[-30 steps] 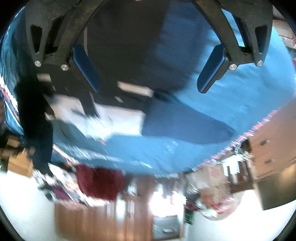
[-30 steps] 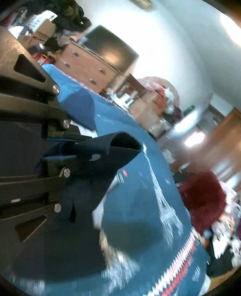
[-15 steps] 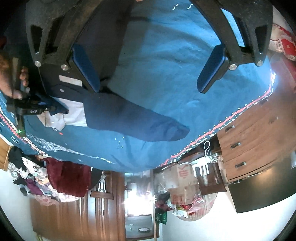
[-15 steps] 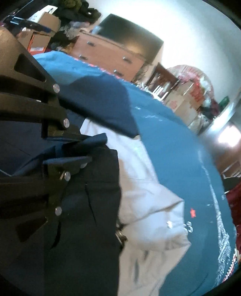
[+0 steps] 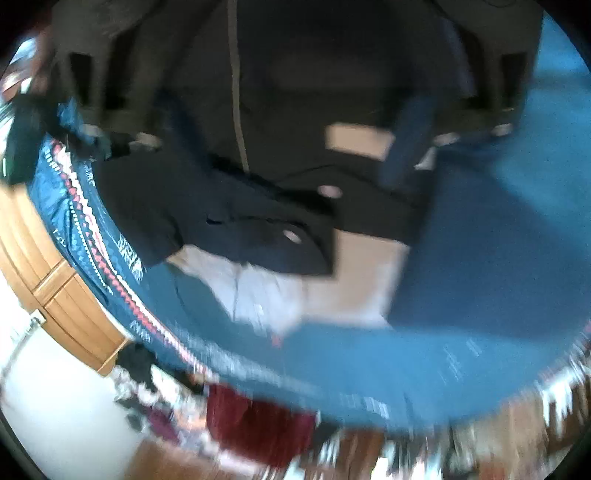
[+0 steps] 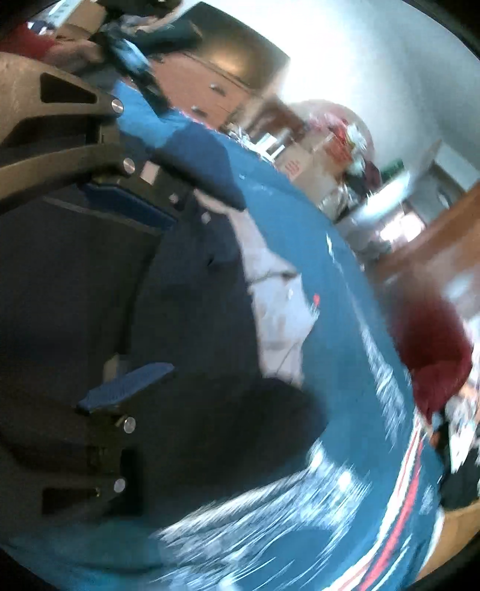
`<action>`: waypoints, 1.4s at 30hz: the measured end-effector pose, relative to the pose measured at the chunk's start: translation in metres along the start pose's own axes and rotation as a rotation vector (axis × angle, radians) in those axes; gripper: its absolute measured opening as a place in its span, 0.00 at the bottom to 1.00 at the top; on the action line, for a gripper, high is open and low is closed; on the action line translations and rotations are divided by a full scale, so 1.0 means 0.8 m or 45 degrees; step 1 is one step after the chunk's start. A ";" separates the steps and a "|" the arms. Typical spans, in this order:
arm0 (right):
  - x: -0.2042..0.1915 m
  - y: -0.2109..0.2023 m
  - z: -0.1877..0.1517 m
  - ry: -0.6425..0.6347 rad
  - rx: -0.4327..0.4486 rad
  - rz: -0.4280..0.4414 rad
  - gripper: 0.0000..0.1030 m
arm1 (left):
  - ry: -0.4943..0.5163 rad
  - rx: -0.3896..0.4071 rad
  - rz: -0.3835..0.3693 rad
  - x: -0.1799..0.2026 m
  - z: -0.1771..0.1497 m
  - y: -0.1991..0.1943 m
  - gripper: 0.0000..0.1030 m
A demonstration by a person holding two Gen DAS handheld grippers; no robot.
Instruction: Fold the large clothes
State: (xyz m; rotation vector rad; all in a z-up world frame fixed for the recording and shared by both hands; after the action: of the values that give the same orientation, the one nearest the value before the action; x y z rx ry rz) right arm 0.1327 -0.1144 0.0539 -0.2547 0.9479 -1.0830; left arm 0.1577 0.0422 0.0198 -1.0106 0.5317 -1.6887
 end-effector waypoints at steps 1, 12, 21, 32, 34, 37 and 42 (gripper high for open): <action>0.009 -0.009 -0.010 0.016 -0.004 -0.012 0.78 | -0.037 -0.039 -0.012 -0.002 0.002 0.019 0.58; 0.075 -0.079 -0.044 0.030 -0.015 -0.019 0.78 | -0.127 -0.075 0.165 0.000 0.016 0.096 0.07; 0.100 -0.111 -0.024 0.045 0.075 -0.036 0.76 | -0.169 0.082 0.308 -0.065 0.036 0.046 0.03; 0.148 0.011 -0.012 0.005 -0.198 -0.254 0.53 | -0.256 0.124 0.226 -0.119 0.027 -0.033 0.30; 0.128 -0.001 -0.011 -0.043 -0.175 -0.240 0.59 | -0.325 0.204 0.271 -0.183 0.035 -0.084 0.51; 0.097 -0.024 -0.010 -0.091 -0.142 -0.200 0.65 | -0.460 0.308 0.423 -0.317 0.046 -0.157 0.54; 0.033 -0.053 -0.008 -0.089 -0.092 -0.112 0.71 | -0.713 0.251 0.439 -0.504 0.062 -0.186 0.55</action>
State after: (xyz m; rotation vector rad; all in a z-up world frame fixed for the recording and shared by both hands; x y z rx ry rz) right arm 0.1041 -0.1558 0.0614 -0.3944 0.9207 -1.1144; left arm 0.1547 0.4746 0.0132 -1.1145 0.1521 -1.0666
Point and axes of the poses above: each gripper's, at about its wrist camera, not at the fingertips, and y roughly the way its jaws point, x to its right, z to its top, the point moved 7 cm from there along y, roughly the way its jaws point, and after that the axes turned 1 degree about -y, right-handed, at the moved point
